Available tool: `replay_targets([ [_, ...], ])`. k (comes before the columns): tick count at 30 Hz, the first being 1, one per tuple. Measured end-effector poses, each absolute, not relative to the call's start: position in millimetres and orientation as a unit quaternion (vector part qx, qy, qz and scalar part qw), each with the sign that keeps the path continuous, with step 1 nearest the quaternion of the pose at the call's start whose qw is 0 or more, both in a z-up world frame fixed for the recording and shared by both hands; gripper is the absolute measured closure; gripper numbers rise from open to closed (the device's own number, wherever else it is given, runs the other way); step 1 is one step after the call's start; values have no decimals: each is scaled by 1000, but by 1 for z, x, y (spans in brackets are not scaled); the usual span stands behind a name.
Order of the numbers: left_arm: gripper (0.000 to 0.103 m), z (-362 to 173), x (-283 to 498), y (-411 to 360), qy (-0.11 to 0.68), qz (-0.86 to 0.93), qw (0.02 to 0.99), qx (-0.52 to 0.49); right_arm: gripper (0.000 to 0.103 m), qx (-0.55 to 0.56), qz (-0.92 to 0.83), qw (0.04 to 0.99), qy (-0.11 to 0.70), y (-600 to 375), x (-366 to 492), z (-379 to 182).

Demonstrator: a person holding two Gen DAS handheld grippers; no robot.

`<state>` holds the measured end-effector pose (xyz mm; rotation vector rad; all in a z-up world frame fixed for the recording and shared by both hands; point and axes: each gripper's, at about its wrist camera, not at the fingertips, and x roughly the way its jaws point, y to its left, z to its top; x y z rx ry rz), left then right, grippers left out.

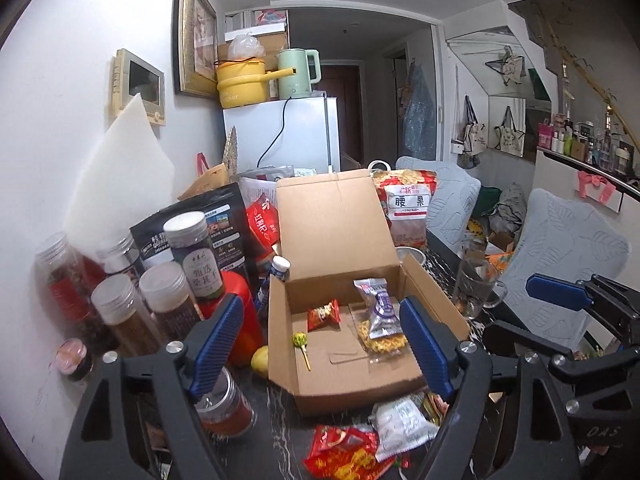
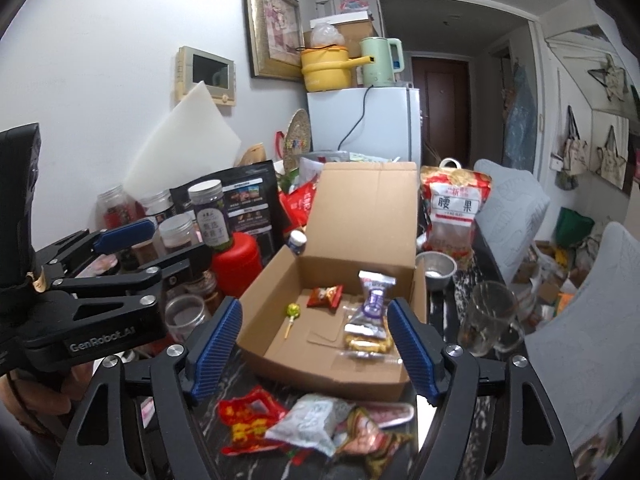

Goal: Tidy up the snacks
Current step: 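Withdraw both grippers from the box toward the loose snacks on the table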

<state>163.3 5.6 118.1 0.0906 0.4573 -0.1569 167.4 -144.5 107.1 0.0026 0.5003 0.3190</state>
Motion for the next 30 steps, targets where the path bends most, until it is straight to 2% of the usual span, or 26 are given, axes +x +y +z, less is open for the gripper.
replay_targets([
  [6, 20, 105, 138, 7, 237, -89, 966, 44, 21, 9, 151, 957, 249, -144, 143, 97],
  [30, 20, 19, 98, 13, 338, -137, 930, 38, 21, 40, 158, 935, 316, -137, 99, 17],
])
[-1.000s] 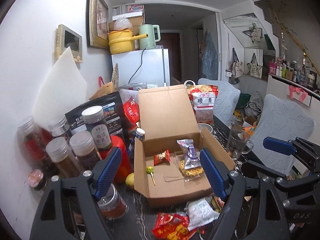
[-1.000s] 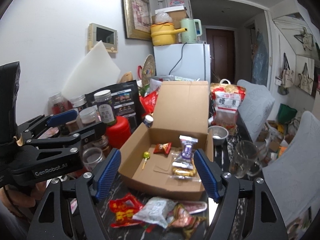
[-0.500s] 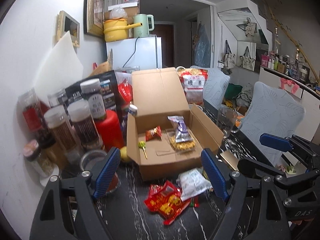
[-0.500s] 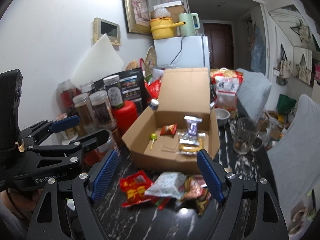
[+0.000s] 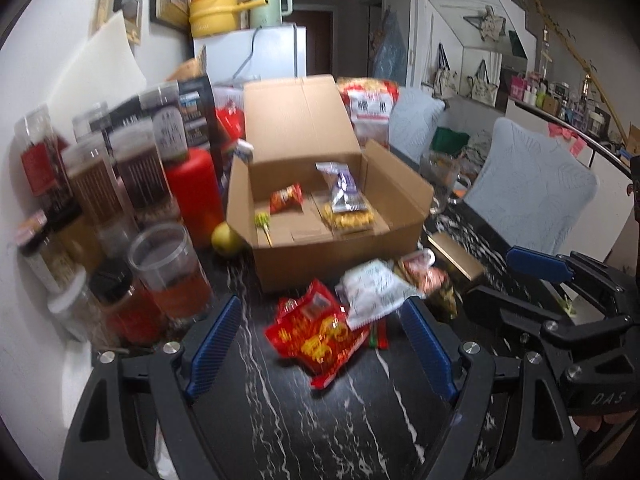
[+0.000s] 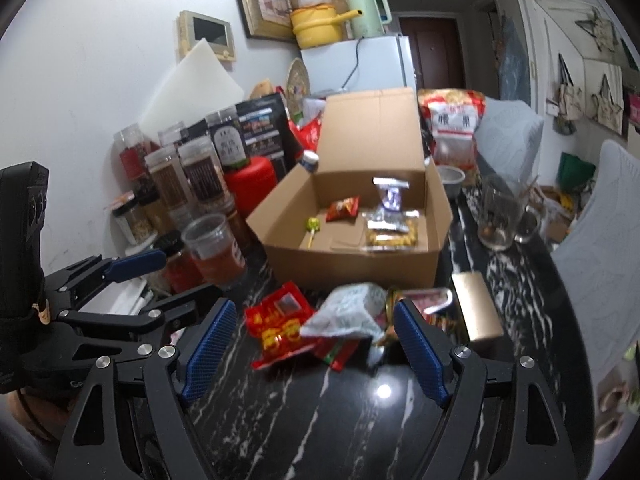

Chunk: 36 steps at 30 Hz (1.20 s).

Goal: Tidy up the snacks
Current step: 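Withdraw both grippers from the box toward the loose snacks on the table, then reach the left gripper to the red candy bag while the right gripper approaches the brown cereal bag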

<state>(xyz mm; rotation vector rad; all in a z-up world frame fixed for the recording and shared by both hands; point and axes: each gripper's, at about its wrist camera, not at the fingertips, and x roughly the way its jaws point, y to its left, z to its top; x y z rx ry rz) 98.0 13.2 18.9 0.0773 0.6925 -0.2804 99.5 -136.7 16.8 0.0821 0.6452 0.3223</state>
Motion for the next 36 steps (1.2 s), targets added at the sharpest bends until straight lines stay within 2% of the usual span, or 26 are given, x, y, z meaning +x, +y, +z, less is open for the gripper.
replay_targets([
  [17, 20, -66, 121, 20, 406, -179, 896, -22, 21, 55, 148, 912, 378, -149, 113, -53],
  [28, 20, -114, 157, 25, 469, -170, 865, -56, 21, 49, 136, 907, 395, -155, 131, -71],
  [36, 20, -123, 170, 14, 464, -187, 865, -36, 21, 60, 133, 903, 403, -161, 140, -77],
])
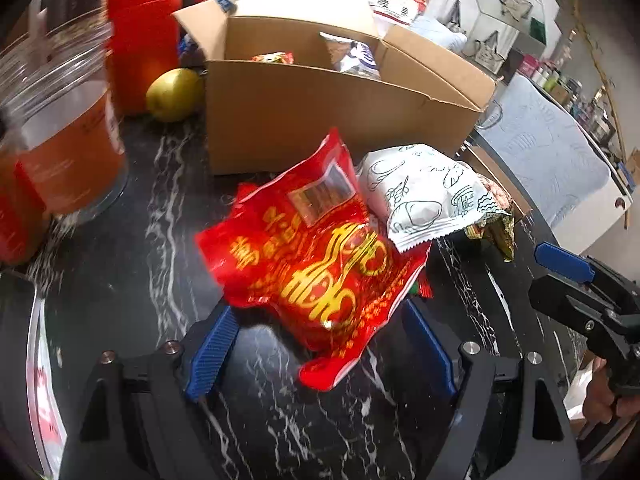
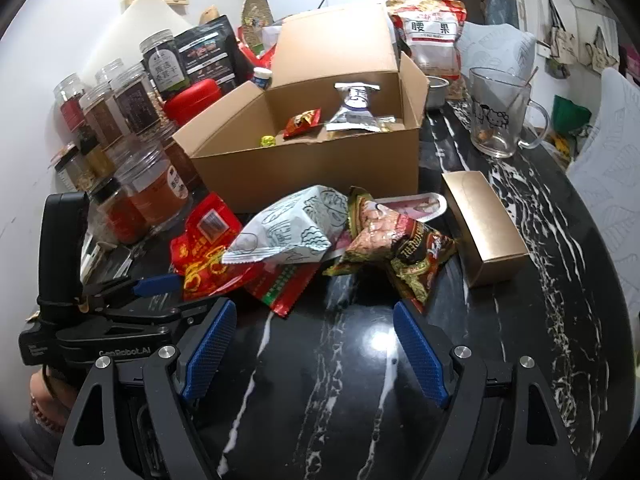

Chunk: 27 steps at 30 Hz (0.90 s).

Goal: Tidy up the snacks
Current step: 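Reach the left gripper to the red candy bag while the right gripper approaches the brown cereal bag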

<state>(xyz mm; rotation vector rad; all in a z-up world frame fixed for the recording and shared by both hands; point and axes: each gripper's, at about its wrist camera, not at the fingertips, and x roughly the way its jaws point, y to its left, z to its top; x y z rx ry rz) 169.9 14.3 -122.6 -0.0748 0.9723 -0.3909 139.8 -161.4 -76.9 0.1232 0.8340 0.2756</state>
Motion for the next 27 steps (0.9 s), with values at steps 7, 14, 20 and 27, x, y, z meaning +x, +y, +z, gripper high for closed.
replay_targets([
  [7, 20, -124, 187, 1, 457, -183, 871, 5, 21, 68, 130, 901, 408, -169, 146, -81],
  [14, 20, -124, 199, -1, 443, -191, 876, -20, 21, 79, 132, 898, 412, -174, 151, -86],
  [20, 42, -120, 200, 1, 414, -203, 887, -36, 21, 86, 128, 898, 413, -180, 155, -90],
  [27, 43, -115, 191, 6, 401, -198, 893, -40, 21, 95, 122, 896, 415, -187, 157, -93],
])
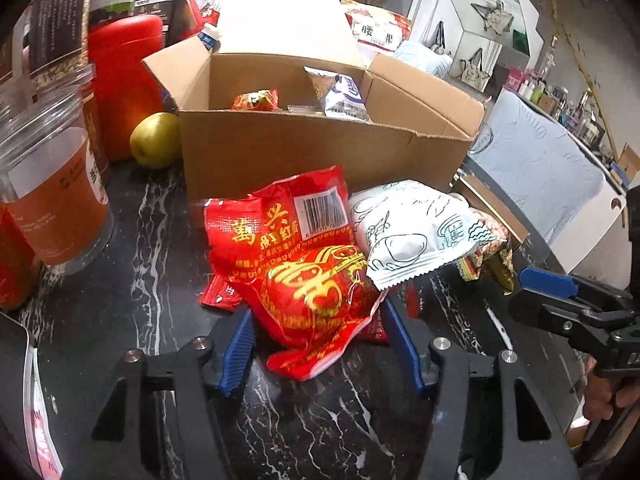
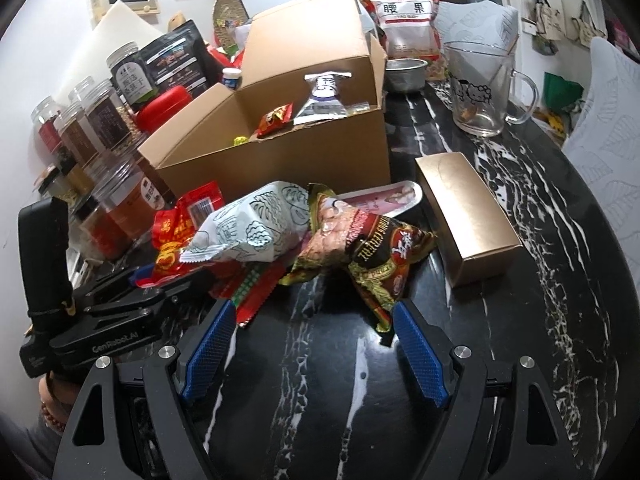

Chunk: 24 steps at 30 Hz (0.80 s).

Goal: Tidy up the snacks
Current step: 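Reach the left gripper to the red candy bag while the right gripper approaches the brown cereal bag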

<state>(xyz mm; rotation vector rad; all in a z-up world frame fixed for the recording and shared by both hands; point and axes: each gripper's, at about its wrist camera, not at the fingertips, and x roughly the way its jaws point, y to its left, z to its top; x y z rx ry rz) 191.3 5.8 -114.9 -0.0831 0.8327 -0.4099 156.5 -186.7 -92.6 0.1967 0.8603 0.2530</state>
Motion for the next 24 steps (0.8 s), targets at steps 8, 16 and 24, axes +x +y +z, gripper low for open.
replay_targets([
  [8, 43, -108, 171, 17, 387, -197, 900, -35, 21, 91, 121, 899, 411, -185, 156, -91],
  [16, 43, -114, 182, 31, 422, -184, 882, -98, 21, 84, 121, 897, 417, -180, 154, -92],
  [24, 41, -104, 178, 30, 417, -176, 889, -66, 21, 76, 126, 895, 420, -176, 153, -93],
])
